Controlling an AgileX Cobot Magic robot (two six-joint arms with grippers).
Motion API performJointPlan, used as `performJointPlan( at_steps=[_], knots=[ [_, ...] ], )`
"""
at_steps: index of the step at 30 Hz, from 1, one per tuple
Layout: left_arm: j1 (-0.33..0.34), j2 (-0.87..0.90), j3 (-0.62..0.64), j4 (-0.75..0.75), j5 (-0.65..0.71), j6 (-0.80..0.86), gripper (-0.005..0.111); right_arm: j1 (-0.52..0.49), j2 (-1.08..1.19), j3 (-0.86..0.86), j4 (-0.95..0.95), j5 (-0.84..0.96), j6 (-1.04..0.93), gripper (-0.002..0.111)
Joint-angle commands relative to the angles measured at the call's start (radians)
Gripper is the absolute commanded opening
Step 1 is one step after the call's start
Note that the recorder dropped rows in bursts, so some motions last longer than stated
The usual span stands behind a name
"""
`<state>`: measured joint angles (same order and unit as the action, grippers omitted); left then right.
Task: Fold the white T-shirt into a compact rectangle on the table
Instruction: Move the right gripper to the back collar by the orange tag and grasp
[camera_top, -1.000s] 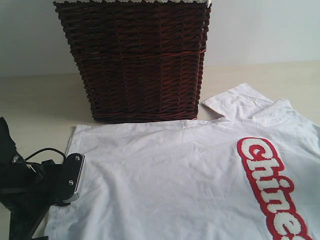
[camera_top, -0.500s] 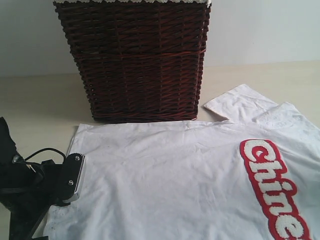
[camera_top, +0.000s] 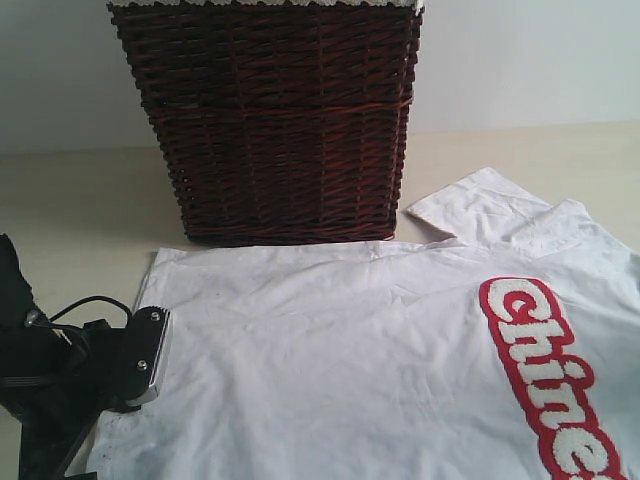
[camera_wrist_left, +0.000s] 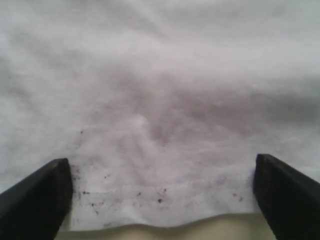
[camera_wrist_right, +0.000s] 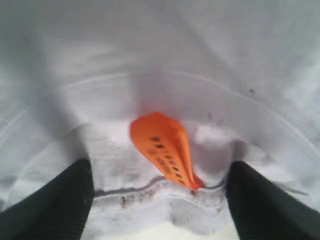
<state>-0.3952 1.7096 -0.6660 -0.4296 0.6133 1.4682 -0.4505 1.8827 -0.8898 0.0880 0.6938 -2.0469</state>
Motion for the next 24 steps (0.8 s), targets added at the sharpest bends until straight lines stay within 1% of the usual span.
performJointPlan(
  at_steps=[1, 3, 5, 6, 8, 12, 24],
  knots=[
    [-0.004, 0.013, 0.007, -0.001, 0.001, -0.004, 0.094, -0.005, 0.050, 0.135, -0.088, -0.188, -0.027, 0.050],
    [-0.004, 0.013, 0.007, -0.001, 0.001, -0.004, 0.094, -0.005, 0.050, 0.155, -0.088, -0.198, -0.027, 0.037],
    [-0.004, 0.013, 0.007, -0.001, 0.001, -0.004, 0.094, -0.005, 0.050, 0.157, -0.088, -0.191, -0.004, 0.027],
    [-0.004, 0.013, 0.007, -0.001, 0.001, -0.004, 0.094, -0.005, 0.048, 0.157, -0.088, -0.197, 0.042, 0.014],
    [-0.004, 0.013, 0.007, -0.001, 0.001, -0.004, 0.094, -0.005, 0.035, 0.155, -0.088, -0.198, 0.083, 0.000],
    [-0.004, 0.013, 0.007, -0.001, 0.001, -0.004, 0.094, -0.005, -0.011, 0.155, -0.088, -0.194, 0.084, 0.000],
    [-0.004, 0.013, 0.007, -0.001, 0.001, -0.004, 0.094, -0.005, -0.015, 0.155, -0.088, -0.192, 0.088, 0.000]
  ],
)
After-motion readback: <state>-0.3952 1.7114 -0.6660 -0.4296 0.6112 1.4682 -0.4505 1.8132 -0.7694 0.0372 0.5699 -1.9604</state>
